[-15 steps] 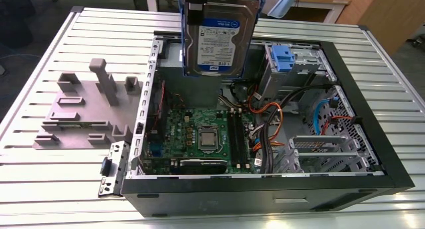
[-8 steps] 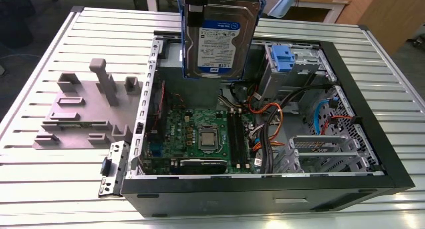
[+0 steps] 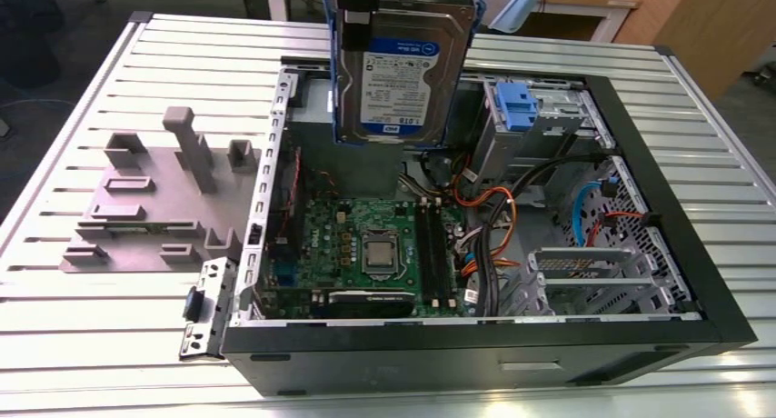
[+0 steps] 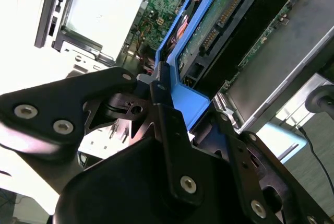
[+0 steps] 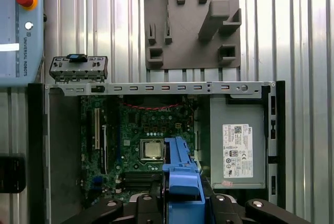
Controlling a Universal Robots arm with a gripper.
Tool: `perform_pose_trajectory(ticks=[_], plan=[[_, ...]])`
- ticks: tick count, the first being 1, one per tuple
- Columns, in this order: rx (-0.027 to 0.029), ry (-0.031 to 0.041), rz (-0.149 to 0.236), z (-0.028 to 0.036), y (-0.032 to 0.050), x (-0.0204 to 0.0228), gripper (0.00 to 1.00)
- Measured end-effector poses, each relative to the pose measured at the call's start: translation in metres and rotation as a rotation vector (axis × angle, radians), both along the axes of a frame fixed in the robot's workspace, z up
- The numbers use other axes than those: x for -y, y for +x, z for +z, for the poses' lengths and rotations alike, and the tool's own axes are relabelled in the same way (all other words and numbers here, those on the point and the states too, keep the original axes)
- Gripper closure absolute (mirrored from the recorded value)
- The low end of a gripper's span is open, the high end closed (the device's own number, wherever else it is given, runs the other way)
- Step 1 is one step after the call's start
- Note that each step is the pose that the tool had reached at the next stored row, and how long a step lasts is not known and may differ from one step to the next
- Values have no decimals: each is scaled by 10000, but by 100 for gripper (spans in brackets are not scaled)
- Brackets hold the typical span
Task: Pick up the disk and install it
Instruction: 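Pick up the disk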
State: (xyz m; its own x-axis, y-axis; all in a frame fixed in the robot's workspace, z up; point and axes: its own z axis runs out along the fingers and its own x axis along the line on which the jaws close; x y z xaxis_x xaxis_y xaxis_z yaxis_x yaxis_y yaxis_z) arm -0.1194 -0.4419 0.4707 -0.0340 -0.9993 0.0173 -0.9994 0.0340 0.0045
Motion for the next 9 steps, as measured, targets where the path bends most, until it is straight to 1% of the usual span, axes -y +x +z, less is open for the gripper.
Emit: perform_pose_trajectory(ticks=[1,3,5,6,7,9], plan=[[0,1,-1,-1,0,26,64],[1,1,-1,-4,0,96,64],[1,0,-2,-8,0,152,64],[2,2,-2,-12,0,166,64],[3,5,-1,-16,6,168,64],[0,1,-3,-22,50,169,64]])
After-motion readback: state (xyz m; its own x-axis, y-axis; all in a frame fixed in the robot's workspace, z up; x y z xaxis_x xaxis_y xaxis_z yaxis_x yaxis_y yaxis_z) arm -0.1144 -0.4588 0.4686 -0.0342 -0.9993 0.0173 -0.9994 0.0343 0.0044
